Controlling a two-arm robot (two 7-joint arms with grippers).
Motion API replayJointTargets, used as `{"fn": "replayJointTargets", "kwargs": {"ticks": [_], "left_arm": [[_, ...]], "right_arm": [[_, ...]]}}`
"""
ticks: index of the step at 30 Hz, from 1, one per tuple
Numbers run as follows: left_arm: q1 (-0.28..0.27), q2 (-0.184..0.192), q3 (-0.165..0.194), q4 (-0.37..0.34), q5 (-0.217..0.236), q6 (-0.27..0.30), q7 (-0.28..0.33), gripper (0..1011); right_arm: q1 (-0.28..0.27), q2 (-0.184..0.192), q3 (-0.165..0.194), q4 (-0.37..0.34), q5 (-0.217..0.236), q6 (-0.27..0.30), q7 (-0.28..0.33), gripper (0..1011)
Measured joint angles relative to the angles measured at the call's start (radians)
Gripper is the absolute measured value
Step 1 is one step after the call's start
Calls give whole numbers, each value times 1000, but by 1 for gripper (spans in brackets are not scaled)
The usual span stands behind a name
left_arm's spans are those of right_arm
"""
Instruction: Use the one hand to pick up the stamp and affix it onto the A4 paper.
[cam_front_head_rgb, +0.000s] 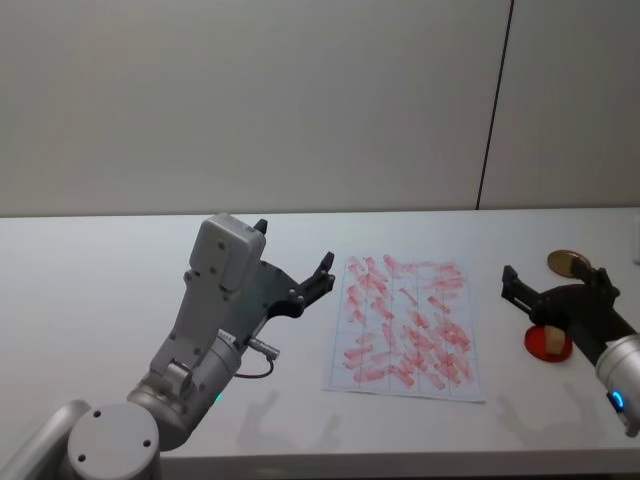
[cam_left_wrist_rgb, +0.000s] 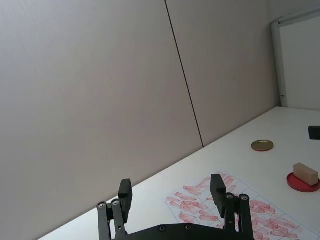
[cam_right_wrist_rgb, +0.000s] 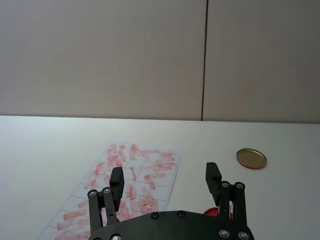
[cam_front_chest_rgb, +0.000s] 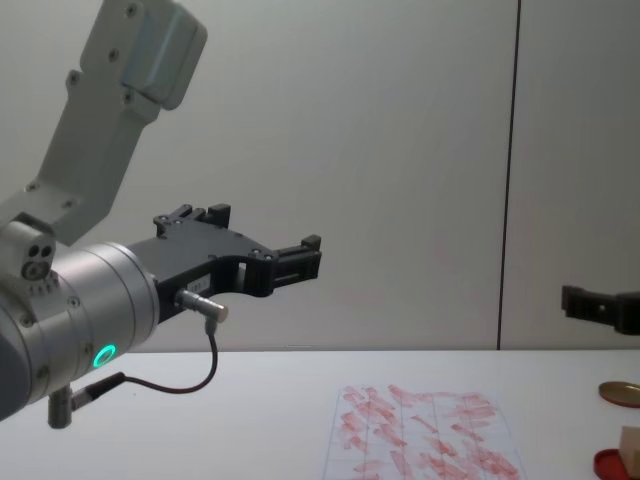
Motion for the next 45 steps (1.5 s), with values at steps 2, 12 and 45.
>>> {"fn": "replayJointTargets", "kwargs": {"ticks": [2, 12, 45], "left_arm": [[0, 0, 0, 0, 0, 0, 0, 993], [0, 0, 0, 0, 0, 0, 0, 993], [0, 0, 0, 0, 0, 0, 0, 993]], "right_arm": [[17, -7, 3, 21, 7, 19, -14, 1003], [84, -31, 24, 116, 35, 78, -73, 1003], [254, -103, 42, 404, 100, 188, -194, 1003]]}}
